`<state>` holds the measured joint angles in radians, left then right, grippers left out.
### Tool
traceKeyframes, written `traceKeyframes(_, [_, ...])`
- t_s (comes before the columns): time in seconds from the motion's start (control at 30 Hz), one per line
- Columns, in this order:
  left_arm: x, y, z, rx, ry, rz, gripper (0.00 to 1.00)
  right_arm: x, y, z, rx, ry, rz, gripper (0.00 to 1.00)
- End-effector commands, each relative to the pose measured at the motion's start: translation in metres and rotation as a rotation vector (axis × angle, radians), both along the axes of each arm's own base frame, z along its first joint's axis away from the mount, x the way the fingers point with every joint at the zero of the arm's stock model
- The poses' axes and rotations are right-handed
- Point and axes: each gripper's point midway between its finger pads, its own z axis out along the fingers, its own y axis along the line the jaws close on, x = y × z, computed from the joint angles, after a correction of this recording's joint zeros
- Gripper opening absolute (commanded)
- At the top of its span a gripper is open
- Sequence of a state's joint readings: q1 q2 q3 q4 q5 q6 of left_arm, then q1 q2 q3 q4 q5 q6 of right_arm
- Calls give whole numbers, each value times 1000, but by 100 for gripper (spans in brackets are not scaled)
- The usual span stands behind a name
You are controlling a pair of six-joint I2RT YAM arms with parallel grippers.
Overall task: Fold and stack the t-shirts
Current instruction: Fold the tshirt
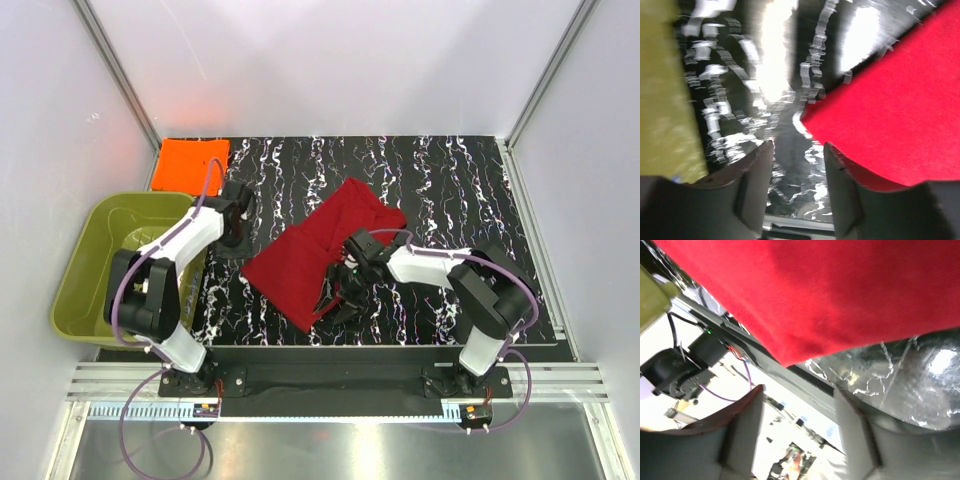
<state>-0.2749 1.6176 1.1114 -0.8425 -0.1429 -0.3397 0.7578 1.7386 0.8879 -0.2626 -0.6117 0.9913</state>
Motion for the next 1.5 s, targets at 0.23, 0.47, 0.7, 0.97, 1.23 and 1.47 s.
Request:
traceKeyframes(0.23, [-56, -22, 51, -249, -141, 159, 60, 53, -64, 57, -157, -291, 116, 86])
traceKeyframes(0.47, [-61, -68, 34, -708, -283, 482, 53, 142, -95, 94, -63, -329, -88, 86])
traceKeyframes(0.7, [-49, -74, 24, -659, -305, 575, 56, 164, -96, 111, -51, -376, -101, 86])
traceKeyframes(0.97, [-66, -76, 1, -575, -220, 577, 59, 158, -100, 106, -36, -360, -136, 86])
traceKeyframes(1.23, [-54, -68, 32, -384, -285, 358, 59, 135, -94, 91, 26, -280, -140, 85])
traceKeyframes(1.47, [-26, -49, 45, -150, -219, 27, 73, 52, -49, 47, 15, -189, 27, 84])
